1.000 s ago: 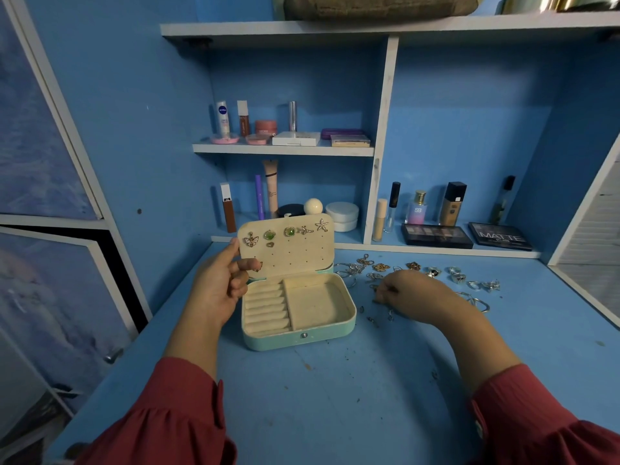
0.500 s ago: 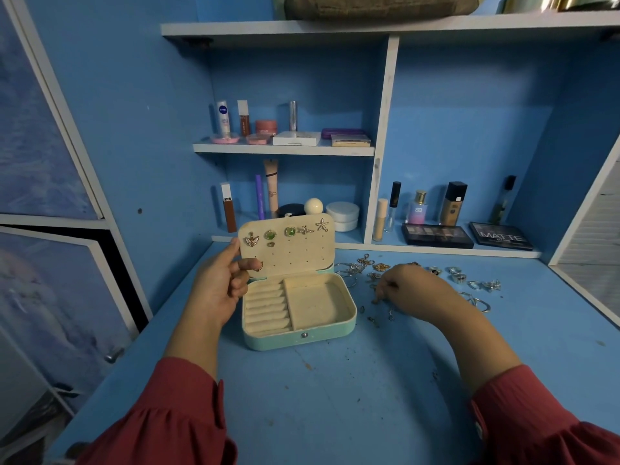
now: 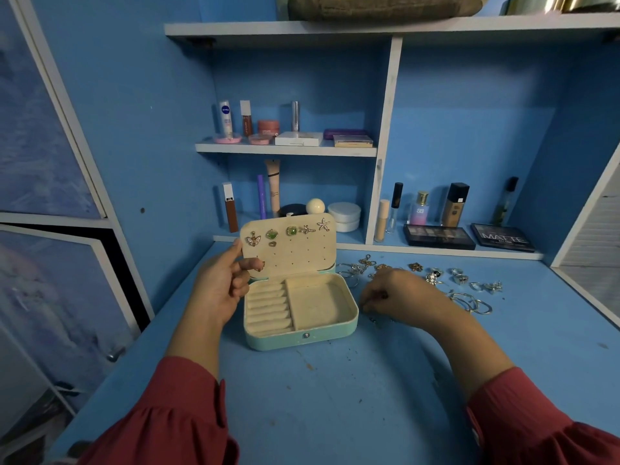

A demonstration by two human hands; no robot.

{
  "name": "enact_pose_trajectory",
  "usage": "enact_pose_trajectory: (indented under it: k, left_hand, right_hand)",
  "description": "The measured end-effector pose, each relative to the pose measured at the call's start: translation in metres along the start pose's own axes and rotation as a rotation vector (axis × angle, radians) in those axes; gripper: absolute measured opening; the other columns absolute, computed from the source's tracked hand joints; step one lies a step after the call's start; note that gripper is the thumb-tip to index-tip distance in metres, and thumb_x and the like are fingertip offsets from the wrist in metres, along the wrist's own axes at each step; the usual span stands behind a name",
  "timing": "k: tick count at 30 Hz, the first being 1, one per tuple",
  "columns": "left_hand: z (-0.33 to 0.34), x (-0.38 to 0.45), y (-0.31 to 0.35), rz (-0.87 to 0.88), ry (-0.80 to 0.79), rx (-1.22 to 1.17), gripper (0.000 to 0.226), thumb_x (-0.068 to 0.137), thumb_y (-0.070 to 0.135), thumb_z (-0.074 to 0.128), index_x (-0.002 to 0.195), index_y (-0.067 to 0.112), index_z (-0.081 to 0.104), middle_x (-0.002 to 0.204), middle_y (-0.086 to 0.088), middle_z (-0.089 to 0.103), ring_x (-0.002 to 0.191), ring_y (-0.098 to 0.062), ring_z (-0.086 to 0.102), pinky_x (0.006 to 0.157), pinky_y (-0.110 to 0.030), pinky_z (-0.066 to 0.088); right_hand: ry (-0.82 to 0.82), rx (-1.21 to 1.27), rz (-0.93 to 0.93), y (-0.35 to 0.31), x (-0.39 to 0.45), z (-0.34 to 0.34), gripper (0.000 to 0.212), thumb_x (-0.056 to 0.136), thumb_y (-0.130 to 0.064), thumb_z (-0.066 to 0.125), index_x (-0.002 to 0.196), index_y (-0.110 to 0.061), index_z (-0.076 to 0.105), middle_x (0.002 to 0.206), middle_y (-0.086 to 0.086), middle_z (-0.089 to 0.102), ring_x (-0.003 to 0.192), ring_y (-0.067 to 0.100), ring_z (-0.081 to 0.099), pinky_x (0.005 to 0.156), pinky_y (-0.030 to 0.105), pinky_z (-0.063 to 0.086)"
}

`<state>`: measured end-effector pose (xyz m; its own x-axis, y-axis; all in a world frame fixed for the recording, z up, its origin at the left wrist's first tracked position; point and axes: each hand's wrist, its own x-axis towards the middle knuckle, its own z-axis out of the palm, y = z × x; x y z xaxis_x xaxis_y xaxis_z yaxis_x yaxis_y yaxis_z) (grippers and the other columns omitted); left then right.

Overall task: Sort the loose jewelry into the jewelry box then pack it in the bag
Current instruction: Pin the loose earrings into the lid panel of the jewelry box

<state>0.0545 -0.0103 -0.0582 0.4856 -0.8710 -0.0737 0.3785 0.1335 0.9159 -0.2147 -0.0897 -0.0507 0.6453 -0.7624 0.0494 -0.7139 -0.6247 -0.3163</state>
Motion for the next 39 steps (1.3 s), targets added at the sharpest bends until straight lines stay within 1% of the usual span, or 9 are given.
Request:
enact_pose_trajectory:
  k: [3,5,10,13,17,22,27,33,39]
  left_hand:
    - [-0.001,0.002,-0.001,0.02,0.013,0.031,0.02,0.097,0.023,0.051,0.1,0.008,0.064,0.062,-0.005,0.065,0.035,-0.004,0.028,0.032,-0.015,0.021]
    - [-0.003,0.005,-0.001,0.051,0.044,0.055,0.017,0.097,0.019,0.052,0.097,0.007,0.064,0.06,-0.003,0.064,0.035,-0.004,0.028,0.032,-0.016,0.02]
    - [-0.003,0.013,-0.004,0.142,0.129,0.17,0.014,0.094,0.016,0.056,0.082,0.011,0.063,0.059,-0.001,0.049,0.035,-0.004,0.025,0.033,-0.016,0.018]
    - [-0.003,0.016,-0.006,0.161,0.161,0.205,0.012,0.093,0.017,0.059,0.083,0.012,0.064,0.062,0.001,0.042,0.038,-0.005,0.025,0.034,-0.016,0.019]
    - [-0.005,0.019,-0.008,0.158,0.191,0.197,0.016,0.092,0.018,0.061,0.104,0.01,0.067,0.074,-0.001,0.055,0.049,-0.009,0.028,0.036,-0.016,0.022]
    - [-0.005,0.018,-0.008,0.147,0.196,0.175,0.019,0.091,0.019,0.063,0.106,0.01,0.068,0.077,0.0,0.066,0.051,-0.01,0.039,0.037,-0.016,0.028]
    - [-0.005,0.019,-0.009,0.152,0.199,0.175,0.022,0.09,0.018,0.063,0.109,0.008,0.068,0.08,-0.002,0.066,0.053,-0.01,0.04,0.037,-0.016,0.03]
    - [-0.006,0.019,-0.009,0.153,0.2,0.171,0.021,0.09,0.02,0.064,0.108,0.011,0.068,0.083,-0.002,0.068,0.053,-0.01,0.041,0.038,-0.016,0.03]
    - [-0.005,0.018,-0.008,0.152,0.195,0.18,0.02,0.091,0.02,0.063,0.108,0.012,0.068,0.083,-0.002,0.067,0.054,-0.01,0.041,0.039,-0.016,0.03]
  right_hand:
    - [0.103,0.022,0.055,0.0,0.002,0.004,0.011,0.087,-0.023,0.061,0.09,-0.027,0.071,0.083,-0.017,0.056,0.082,0.008,0.057,0.074,0.027,0.051]
    - [0.2,0.072,0.094,-0.002,0.004,0.006,0.01,0.089,-0.025,0.059,0.091,-0.027,0.069,0.088,-0.014,0.059,0.08,0.01,0.058,0.072,0.03,0.052]
    - [0.351,0.204,0.034,-0.029,0.018,0.015,0.015,0.092,-0.024,0.056,0.098,-0.024,0.07,0.086,-0.015,0.056,0.073,0.0,0.047,0.059,0.011,0.035]
    - [0.332,0.231,-0.016,-0.054,0.031,0.019,0.016,0.093,-0.023,0.055,0.1,-0.023,0.07,0.094,-0.009,0.061,0.081,0.003,0.05,0.063,0.018,0.037]
    - [0.359,0.272,-0.041,-0.082,0.053,0.025,0.017,0.093,-0.023,0.055,0.102,-0.019,0.07,0.103,-0.003,0.065,0.093,0.014,0.058,0.074,0.027,0.045]
    - [0.388,0.321,-0.008,-0.099,0.079,0.04,0.016,0.092,-0.024,0.058,0.1,-0.017,0.07,0.106,0.002,0.062,0.092,0.017,0.057,0.07,0.025,0.038]
    - [0.439,0.329,0.011,-0.103,0.088,0.046,0.021,0.092,-0.027,0.058,0.105,-0.015,0.069,0.107,0.004,0.063,0.094,0.021,0.058,0.077,0.033,0.047]
    - [0.441,0.303,-0.005,-0.105,0.088,0.047,0.023,0.093,-0.027,0.057,0.108,-0.014,0.069,0.107,0.004,0.063,0.093,0.02,0.058,0.074,0.031,0.044]
    - [0.423,0.272,-0.022,-0.106,0.086,0.048,0.022,0.094,-0.028,0.056,0.106,-0.015,0.069,0.106,0.004,0.064,0.094,0.022,0.057,0.075,0.034,0.048]
